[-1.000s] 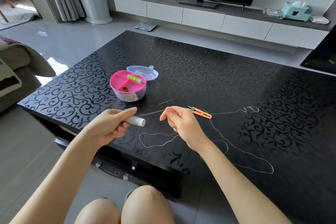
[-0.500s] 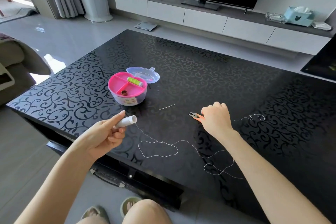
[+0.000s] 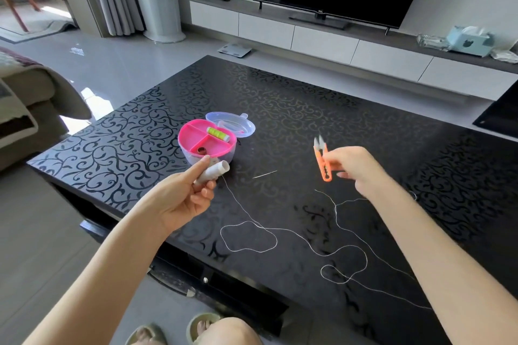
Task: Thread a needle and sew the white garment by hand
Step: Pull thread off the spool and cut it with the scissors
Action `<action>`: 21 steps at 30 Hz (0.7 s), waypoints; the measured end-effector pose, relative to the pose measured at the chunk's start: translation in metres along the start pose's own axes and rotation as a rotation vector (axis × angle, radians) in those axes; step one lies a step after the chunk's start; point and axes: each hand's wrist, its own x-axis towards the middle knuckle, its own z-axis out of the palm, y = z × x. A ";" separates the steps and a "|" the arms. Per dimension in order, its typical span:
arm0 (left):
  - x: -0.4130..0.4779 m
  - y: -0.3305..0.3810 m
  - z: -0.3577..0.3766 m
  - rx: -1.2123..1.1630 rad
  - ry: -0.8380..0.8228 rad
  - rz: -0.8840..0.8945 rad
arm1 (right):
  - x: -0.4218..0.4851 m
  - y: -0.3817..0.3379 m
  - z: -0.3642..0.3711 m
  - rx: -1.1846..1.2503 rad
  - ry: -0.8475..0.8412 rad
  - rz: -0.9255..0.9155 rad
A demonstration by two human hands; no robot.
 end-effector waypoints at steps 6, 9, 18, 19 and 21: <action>0.001 0.011 0.016 0.027 0.023 0.028 | 0.011 -0.026 -0.009 -0.034 0.187 -0.072; -0.002 0.014 0.021 0.046 0.002 0.056 | -0.017 -0.046 0.007 0.359 -0.031 -0.157; -0.012 0.007 0.031 0.250 -0.050 0.088 | -0.109 -0.038 0.087 0.347 -0.531 -0.309; -0.013 0.006 0.030 0.270 -0.054 0.086 | -0.112 -0.037 0.094 0.330 -0.528 -0.333; -0.015 0.005 0.025 0.289 -0.061 0.081 | -0.114 -0.035 0.102 0.342 -0.476 -0.329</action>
